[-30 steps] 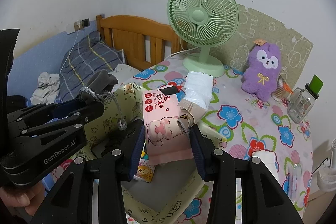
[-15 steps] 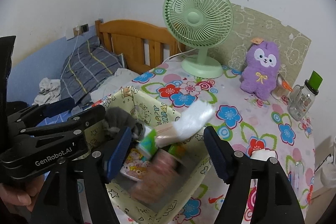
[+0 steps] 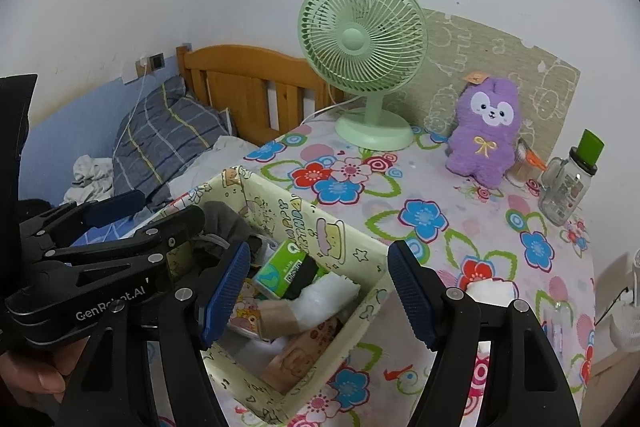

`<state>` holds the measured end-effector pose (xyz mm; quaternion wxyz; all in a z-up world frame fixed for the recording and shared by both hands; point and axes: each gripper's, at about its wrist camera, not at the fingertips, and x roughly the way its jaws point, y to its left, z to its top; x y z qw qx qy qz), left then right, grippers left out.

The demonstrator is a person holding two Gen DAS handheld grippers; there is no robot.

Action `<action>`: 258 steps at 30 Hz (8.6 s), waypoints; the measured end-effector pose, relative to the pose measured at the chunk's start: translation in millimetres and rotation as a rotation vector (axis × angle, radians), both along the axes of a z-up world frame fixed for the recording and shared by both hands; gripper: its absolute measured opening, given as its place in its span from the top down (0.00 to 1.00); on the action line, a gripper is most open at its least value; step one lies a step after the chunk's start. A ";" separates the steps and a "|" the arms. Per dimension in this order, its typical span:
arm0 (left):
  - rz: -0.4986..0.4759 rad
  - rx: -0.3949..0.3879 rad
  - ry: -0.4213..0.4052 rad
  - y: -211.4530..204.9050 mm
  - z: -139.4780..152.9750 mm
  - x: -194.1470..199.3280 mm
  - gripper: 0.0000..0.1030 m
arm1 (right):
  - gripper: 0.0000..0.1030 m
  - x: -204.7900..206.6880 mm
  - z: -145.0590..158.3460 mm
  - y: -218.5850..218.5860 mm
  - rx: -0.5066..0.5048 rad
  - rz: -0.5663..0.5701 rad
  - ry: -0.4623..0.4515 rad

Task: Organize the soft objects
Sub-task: 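Move both grippers from the basket toward the white pad and clear tube package, then close the left gripper on the white cloth pad while the right closes on the clear tube, then lift and carry the white pad with the left gripper while the right carries the clear tube to the basket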

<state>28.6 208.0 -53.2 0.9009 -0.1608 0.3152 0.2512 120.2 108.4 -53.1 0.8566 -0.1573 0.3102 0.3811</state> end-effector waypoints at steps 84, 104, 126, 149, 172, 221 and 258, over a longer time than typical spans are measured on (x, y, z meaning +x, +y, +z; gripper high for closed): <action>-0.402 0.127 0.179 -223.4 -45.6 151.2 0.29 | 0.28 84.6 -58.7 -245.0 0.047 -0.425 0.129; -0.422 0.099 0.273 -233.5 -85.1 201.0 0.29 | 0.28 130.1 -97.7 -257.2 0.020 -0.456 0.185; -0.401 0.031 0.263 -223.6 -98.3 219.0 0.22 | 0.27 157.7 -122.9 -261.1 0.016 -0.469 0.236; -0.333 -0.031 0.244 -208.4 -114.6 226.7 0.00 | 0.25 158.9 -124.3 -257.4 -0.004 -0.469 0.229; -0.437 -0.055 0.173 -217.2 -104.7 219.5 0.62 | 0.62 159.1 -121.9 -261.8 0.010 -0.485 0.223; -0.371 -0.024 0.034 -176.0 -23.7 147.1 0.82 | 0.70 100.2 -55.1 -246.0 0.104 -0.460 0.096; -0.351 -0.042 -0.084 -138.5 24.7 75.8 0.84 | 0.70 35.9 8.1 -181.7 0.094 -0.341 -0.031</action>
